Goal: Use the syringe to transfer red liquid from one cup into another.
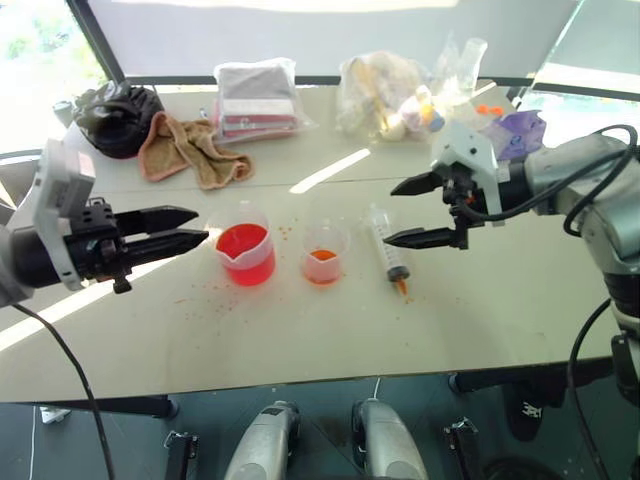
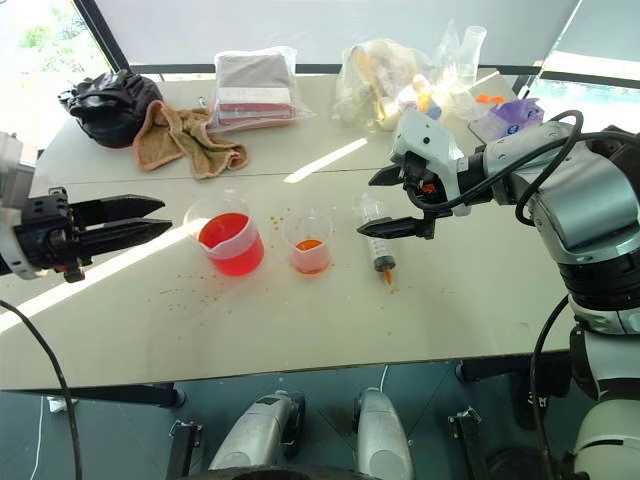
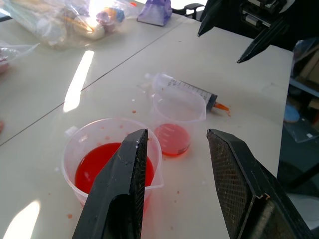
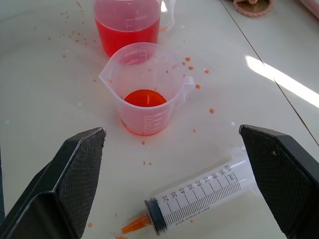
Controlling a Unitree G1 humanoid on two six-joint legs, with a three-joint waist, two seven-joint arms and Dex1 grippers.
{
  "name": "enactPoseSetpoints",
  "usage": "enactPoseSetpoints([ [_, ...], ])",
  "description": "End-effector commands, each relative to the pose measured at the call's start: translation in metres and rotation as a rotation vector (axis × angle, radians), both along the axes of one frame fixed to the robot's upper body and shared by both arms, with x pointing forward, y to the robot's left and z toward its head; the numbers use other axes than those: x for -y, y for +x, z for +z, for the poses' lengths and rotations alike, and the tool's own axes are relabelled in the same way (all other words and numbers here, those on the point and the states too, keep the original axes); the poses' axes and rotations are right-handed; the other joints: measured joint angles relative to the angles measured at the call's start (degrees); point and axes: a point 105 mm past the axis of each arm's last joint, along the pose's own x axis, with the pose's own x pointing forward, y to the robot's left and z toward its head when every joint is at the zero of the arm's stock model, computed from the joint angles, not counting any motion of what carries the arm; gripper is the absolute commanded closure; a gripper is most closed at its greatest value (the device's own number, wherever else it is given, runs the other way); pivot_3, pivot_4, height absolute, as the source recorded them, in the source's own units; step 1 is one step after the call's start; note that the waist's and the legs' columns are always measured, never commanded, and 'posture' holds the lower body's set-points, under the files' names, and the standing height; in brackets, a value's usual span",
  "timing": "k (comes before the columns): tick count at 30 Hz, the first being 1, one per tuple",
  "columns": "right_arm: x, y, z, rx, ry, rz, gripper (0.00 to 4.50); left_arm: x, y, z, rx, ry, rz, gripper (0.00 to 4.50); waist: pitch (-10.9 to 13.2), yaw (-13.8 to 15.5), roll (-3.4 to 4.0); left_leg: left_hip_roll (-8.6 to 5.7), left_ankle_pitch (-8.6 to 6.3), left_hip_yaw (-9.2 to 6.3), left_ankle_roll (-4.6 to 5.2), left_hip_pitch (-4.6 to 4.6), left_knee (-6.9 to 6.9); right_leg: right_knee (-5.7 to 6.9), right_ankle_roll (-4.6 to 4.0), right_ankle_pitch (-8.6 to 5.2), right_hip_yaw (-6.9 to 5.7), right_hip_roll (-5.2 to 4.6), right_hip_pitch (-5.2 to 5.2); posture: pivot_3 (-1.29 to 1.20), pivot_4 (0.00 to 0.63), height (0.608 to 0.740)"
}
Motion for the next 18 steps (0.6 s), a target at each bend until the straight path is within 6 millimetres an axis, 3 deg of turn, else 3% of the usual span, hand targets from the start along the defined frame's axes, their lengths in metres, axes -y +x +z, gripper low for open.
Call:
enactPoseSetpoints([
  [1,0.0017,-0.0049,0.0129,0.042,-0.004,0.000,0.01,0.0041,-0.0029,0.0065,0.038,0.028,-0.025,2.52,0.0,0.0,0.00,0.00,0.00,0.00,0.00,0.00,0.00,0.00,0.00,0.00,0.00,0.00,0.00,0.00,0.150,0.736],
  [18,0.0035,-0.0055,0.0126,0.028,-0.026,-0.013,0.01,0.0068,-0.0028,0.0069,0.038,0.003,-0.044,2.52,0.0,0.0,0.00,0.00,0.00,0.00,0.00,0.00,0.01,0.00,0.00,0.00,0.00,0.00,0.00,0.00,0.150,0.736],
])
